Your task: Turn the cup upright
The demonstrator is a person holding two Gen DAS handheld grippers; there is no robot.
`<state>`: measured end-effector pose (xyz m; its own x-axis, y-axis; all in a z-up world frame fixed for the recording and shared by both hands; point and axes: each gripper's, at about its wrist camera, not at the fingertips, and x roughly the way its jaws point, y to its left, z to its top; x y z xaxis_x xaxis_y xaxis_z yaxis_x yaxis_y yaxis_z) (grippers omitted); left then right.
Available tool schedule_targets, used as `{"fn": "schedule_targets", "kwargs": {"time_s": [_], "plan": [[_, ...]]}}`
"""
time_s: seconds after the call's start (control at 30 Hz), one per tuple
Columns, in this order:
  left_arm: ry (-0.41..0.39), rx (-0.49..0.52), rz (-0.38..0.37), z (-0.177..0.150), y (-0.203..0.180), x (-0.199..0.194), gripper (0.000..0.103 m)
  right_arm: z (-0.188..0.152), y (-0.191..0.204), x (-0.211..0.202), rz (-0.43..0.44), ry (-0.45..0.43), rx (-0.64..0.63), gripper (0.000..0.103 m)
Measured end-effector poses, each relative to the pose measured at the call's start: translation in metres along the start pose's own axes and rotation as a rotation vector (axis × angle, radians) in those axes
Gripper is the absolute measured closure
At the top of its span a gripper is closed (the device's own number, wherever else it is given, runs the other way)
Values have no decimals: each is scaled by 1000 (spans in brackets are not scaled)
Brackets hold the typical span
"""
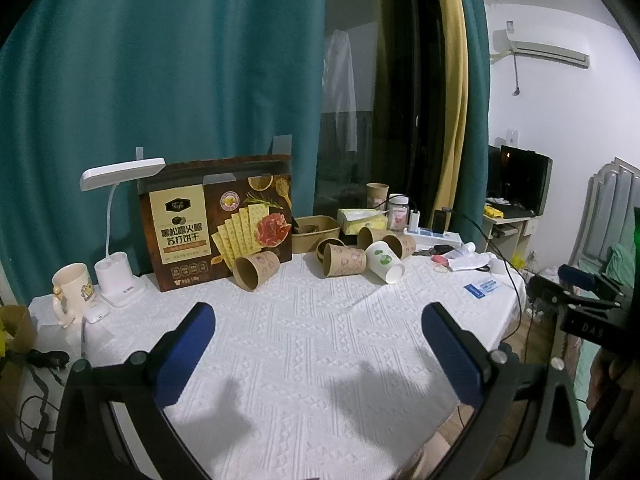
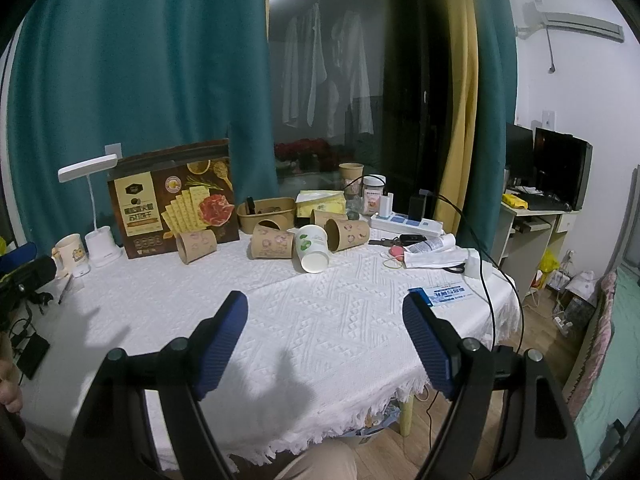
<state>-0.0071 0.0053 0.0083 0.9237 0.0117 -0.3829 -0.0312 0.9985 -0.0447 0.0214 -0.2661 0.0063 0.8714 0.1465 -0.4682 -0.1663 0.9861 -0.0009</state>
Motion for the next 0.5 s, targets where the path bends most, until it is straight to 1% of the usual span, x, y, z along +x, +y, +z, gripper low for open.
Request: {"fn": "schedule_targets", "kwargs": {"time_s": [0.13,0.2,0.27,0.37,0.5], "plan": [[20,-2,8,3,-3,9,0,3,-3,9,3,9,2,25],[37,-1,6,5,-5,22,0,4,-6,16,5,12,-3,25],[62,12,2,7,-8,37,0,5,-18,33,4,20,-2,25],[115,33,-16,11,-14,71,0,4,-36,66,-2,48,12,25],[222,22,-68,15,-22,131,0,2,-65,114,-2,97,52,25]]}}
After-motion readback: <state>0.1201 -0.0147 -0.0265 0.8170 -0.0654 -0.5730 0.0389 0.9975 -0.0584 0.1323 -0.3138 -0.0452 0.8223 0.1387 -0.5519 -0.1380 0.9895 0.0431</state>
